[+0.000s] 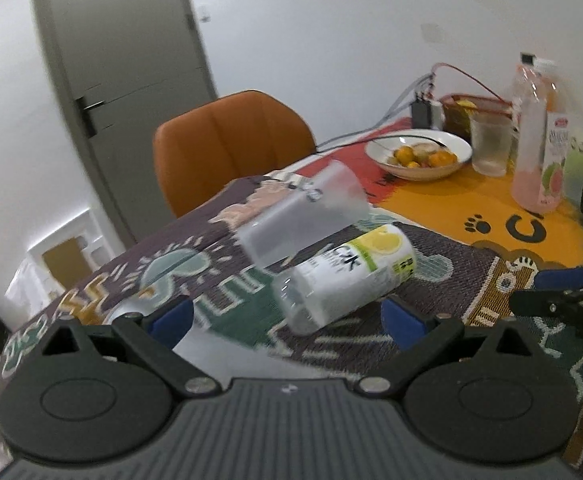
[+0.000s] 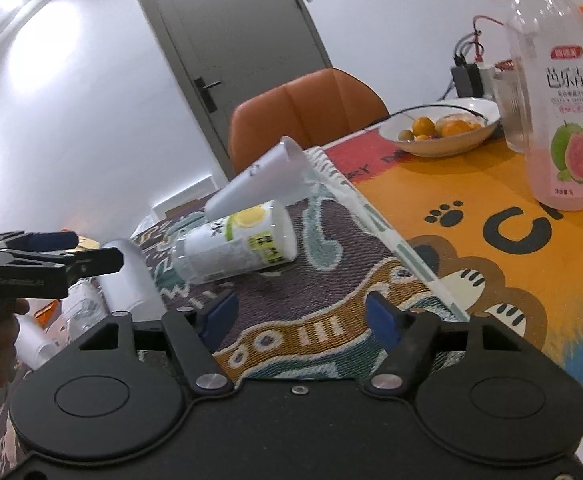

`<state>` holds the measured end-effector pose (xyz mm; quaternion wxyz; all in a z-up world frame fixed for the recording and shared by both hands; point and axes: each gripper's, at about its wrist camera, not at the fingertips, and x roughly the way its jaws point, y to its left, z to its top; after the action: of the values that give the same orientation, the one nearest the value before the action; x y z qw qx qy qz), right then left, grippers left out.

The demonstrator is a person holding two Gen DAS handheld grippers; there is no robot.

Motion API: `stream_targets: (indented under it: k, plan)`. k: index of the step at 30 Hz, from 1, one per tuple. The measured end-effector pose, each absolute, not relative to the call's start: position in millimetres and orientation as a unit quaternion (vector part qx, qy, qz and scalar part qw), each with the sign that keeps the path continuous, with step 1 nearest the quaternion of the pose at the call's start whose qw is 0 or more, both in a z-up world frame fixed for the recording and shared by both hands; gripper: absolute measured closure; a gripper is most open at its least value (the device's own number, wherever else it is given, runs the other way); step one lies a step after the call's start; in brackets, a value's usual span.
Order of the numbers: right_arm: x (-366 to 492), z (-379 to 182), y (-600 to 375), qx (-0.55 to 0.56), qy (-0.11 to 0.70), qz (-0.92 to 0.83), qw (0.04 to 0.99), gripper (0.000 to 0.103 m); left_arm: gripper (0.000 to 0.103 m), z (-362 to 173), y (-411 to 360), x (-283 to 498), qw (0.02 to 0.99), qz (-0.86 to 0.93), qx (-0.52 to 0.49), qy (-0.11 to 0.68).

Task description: Flip cup upright

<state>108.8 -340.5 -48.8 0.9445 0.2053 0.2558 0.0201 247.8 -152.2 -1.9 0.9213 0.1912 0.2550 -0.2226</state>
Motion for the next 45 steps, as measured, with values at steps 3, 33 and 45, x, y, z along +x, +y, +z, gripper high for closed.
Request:
stream_targets:
  k: [3, 33, 45]
  plan:
    - [114.2, -51.1, -345.7, 0.209, 0.259, 0.016, 0.943, 0.034, 0.007, -4.7, -169.9, 260.3, 0.911, -0.240, 0.211, 0.261]
    - [146.0, -68.3, -376.6, 0.230, 0.281, 0.001, 0.932, 0.032, 0.019, -76.5, -271.8, 317.8, 0.748, -0.332, 0.502, 0.277]
    - [131.0, -62.8, -372.2, 0.229, 0.278, -0.003, 0.933, 0.032, 0.042, -73.6, -271.5, 305.3, 0.730, -0.348, 0.527, 0.263]
